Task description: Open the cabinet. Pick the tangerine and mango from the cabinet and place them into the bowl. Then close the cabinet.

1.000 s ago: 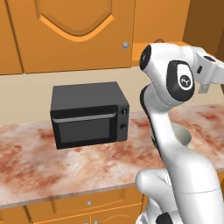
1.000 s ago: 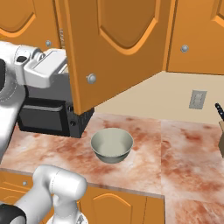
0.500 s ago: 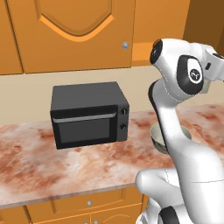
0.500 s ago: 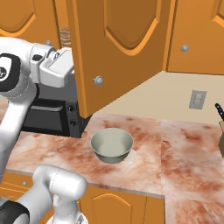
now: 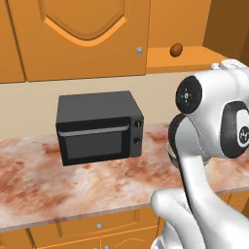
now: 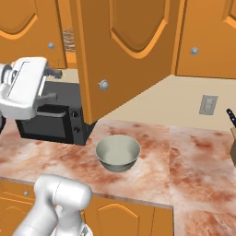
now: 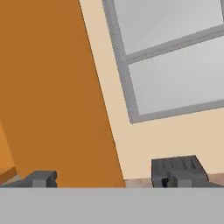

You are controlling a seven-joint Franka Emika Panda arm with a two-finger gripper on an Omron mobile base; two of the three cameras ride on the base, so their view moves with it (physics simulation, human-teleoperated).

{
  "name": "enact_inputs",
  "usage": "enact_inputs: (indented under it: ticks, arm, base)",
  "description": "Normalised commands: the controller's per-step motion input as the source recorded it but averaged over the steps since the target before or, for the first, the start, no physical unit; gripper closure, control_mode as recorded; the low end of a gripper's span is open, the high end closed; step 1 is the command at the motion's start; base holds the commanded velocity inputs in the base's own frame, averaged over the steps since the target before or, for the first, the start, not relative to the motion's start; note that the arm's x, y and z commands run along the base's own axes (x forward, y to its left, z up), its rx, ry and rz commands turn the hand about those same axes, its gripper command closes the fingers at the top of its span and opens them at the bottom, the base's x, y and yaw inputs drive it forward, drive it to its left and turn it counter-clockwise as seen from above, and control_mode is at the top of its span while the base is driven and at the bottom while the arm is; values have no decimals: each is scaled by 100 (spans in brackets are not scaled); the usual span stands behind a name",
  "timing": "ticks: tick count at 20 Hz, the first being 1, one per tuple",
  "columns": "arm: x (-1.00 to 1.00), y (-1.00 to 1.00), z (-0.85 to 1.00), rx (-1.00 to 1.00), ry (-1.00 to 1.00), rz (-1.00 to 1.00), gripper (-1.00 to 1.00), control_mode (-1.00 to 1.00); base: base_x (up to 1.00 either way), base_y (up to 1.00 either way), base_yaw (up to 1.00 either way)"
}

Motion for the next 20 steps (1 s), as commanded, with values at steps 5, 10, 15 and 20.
enact_inputs:
  ticks: [5, 10, 15, 20]
  arm:
    - [-73, 77, -7, -15, -7, 49, -100, -100]
    - [-8, 100, -23, -17, -6, 50, -100, -100]
    - [1, 99, -10, -10, -6, 39, -100, -100]
    - [21, 70, 0, -5, -8, 31, -100, -100]
  base:
    - [0, 0, 0]
    - [0, 0, 0]
    - [0, 0, 0]
    - [0, 0, 0]
